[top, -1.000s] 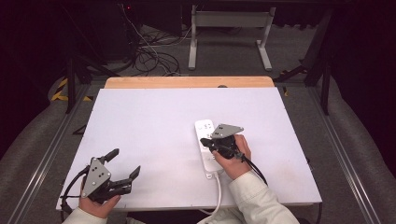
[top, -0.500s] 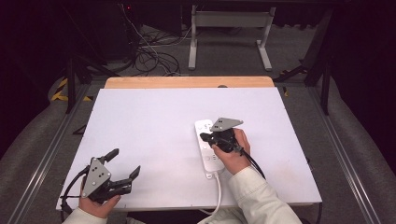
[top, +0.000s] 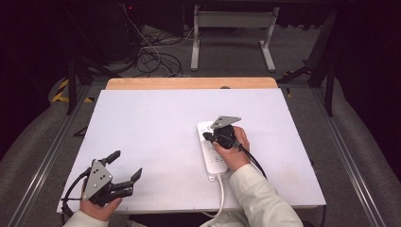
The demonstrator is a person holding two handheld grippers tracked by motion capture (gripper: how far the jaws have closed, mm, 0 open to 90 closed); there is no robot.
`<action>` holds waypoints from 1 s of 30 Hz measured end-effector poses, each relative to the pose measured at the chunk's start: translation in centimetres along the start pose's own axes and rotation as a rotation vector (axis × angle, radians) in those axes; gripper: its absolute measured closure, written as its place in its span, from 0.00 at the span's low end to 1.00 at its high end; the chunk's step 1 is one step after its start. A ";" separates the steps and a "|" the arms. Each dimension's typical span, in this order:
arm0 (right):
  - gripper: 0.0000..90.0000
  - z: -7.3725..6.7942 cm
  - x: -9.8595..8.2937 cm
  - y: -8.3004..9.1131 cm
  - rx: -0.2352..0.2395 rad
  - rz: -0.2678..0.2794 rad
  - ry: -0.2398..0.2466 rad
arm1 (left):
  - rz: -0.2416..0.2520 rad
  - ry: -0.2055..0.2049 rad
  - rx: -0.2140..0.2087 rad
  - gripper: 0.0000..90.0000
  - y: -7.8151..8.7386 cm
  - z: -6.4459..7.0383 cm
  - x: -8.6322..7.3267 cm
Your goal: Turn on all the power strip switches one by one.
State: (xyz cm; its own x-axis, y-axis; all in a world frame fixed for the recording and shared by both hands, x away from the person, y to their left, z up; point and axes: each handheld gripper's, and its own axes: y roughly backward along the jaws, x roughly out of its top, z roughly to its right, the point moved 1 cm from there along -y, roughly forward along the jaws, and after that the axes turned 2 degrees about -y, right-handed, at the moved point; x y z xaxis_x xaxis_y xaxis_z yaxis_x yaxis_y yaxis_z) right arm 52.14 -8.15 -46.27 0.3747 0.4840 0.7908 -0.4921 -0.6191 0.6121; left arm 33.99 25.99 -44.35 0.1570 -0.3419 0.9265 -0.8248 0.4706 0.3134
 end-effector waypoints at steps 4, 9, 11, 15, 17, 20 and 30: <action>1.00 0.1 -0.1 -0.3 -0.002 -0.005 -0.002 | -0.001 -0.005 0.002 0.16 0.0 0.0 0.0; 1.00 0.2 -0.2 -0.6 0.002 -0.013 -0.001 | -0.001 -0.006 0.002 0.16 0.0 0.0 0.0; 1.00 0.2 -0.3 -0.8 0.002 -0.012 -0.004 | -0.001 -0.006 0.003 0.16 0.0 -0.1 0.0; 1.00 0.2 -0.3 -0.9 0.009 -0.010 -0.008 | -0.001 -0.006 0.002 0.16 0.0 0.0 0.0; 1.00 0.3 -0.3 -0.9 0.014 -0.013 -0.011 | -0.001 -0.006 0.003 0.16 0.0 0.0 0.0; 1.00 0.1 -0.3 -0.9 0.008 -0.018 -0.002 | -0.001 -0.006 0.003 0.16 0.0 0.0 0.0; 1.00 0.3 -0.4 -1.1 0.016 -0.020 -0.015 | -0.001 -0.007 0.002 0.16 0.0 0.0 0.0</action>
State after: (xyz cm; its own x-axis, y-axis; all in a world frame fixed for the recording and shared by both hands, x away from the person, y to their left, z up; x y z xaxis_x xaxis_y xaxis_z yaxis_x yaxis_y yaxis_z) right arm 52.71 -7.87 -47.28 0.3967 0.4871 0.7780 -0.4715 -0.6191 0.6280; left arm 33.97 26.00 -44.33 0.1538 -0.3477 0.9249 -0.8260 0.4684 0.3135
